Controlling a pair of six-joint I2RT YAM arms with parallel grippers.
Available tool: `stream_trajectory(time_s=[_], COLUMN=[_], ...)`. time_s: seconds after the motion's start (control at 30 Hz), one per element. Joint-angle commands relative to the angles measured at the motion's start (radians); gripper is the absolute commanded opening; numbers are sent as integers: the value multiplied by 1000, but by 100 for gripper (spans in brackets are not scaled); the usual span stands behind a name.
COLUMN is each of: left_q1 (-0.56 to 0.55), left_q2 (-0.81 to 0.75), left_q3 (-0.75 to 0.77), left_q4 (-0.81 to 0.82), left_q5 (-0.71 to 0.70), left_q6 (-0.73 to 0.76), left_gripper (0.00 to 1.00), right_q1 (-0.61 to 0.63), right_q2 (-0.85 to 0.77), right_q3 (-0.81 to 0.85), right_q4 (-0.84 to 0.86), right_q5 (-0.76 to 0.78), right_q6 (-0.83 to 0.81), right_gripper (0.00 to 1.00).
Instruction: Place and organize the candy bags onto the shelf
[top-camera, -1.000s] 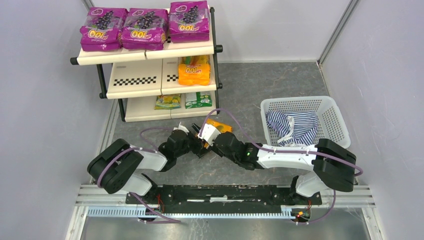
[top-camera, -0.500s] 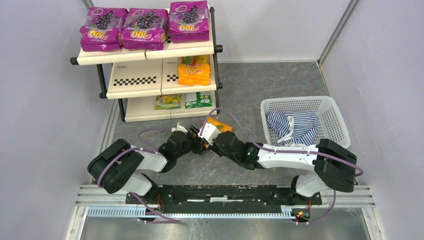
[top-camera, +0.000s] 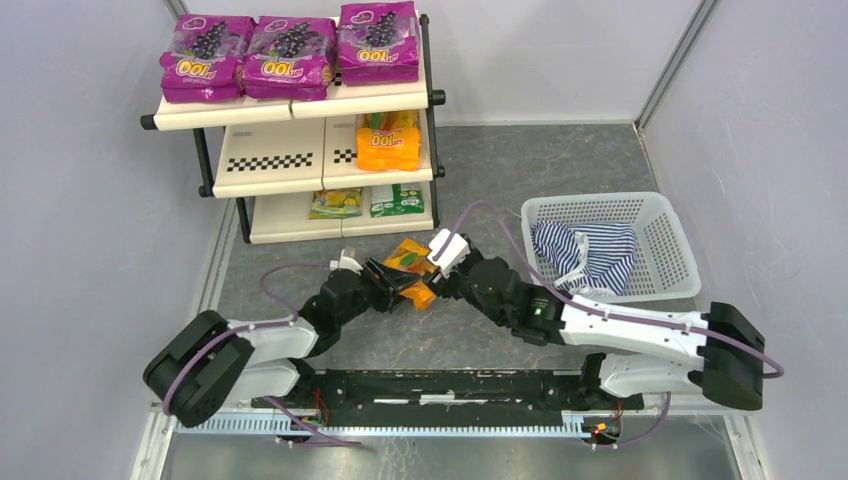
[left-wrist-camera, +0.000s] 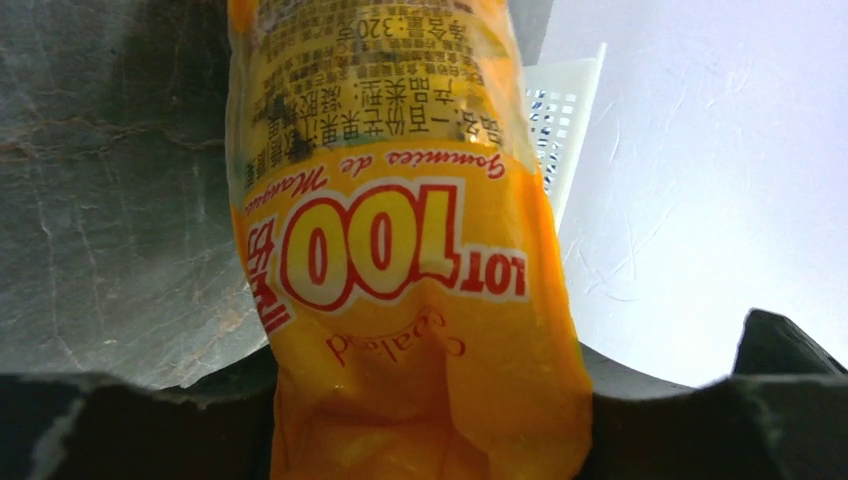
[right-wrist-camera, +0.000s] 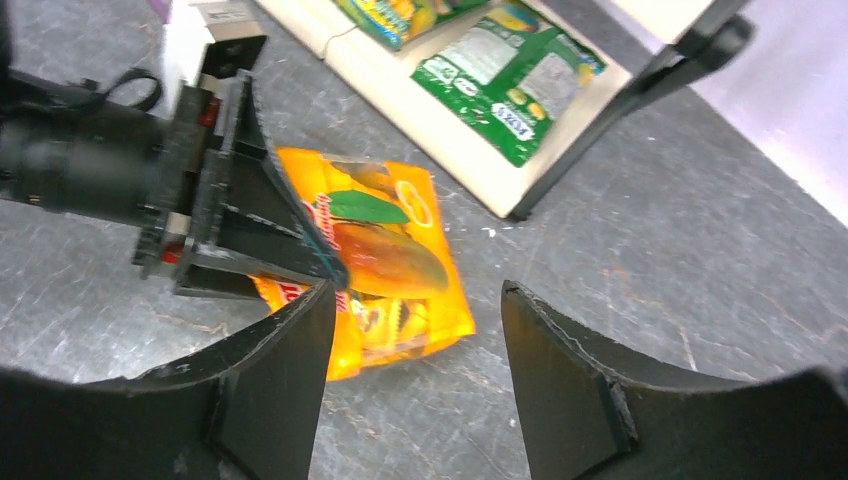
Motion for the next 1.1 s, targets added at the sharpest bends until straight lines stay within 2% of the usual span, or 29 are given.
stream_trajectory(time_s=[0.0,0.23,0.4,0.57,0.63,0.77,0.93,1.07], left_q1=[14,35,65,75,75,75,75,75], left_q2=[-155,-439,-641,-807,-828,-823,-773,-662], left_q3=[30,58,59,162,241,402,595,764], left_q4=[-28,-316,-464,-703,-823,-937,-994,-996], left_q5=[4,-29,-40,-105,-133,-160,-220,-250], left_q6=[0,42,29,100,152,237,322,424], left_gripper=[53,52,51,48,48,48,48,48], right_q1=[-10,-24,-26,-27,-28,-28,-29,-28], right_q2=[-75,-154,-195,-249,-268,-296,-326,-359], right_q3=[-31,-64,-77,-82,-82,-79,-75,-81], right_q4=[16,7,-12,-28,-36,-53,-75,-96], right_q5=[110,164,177,207,222,239,240,239], right_q6=[-37,-31,-10,-5,-5,-2,17,30], right_gripper=[69,71,71,72,72,74,75,75])
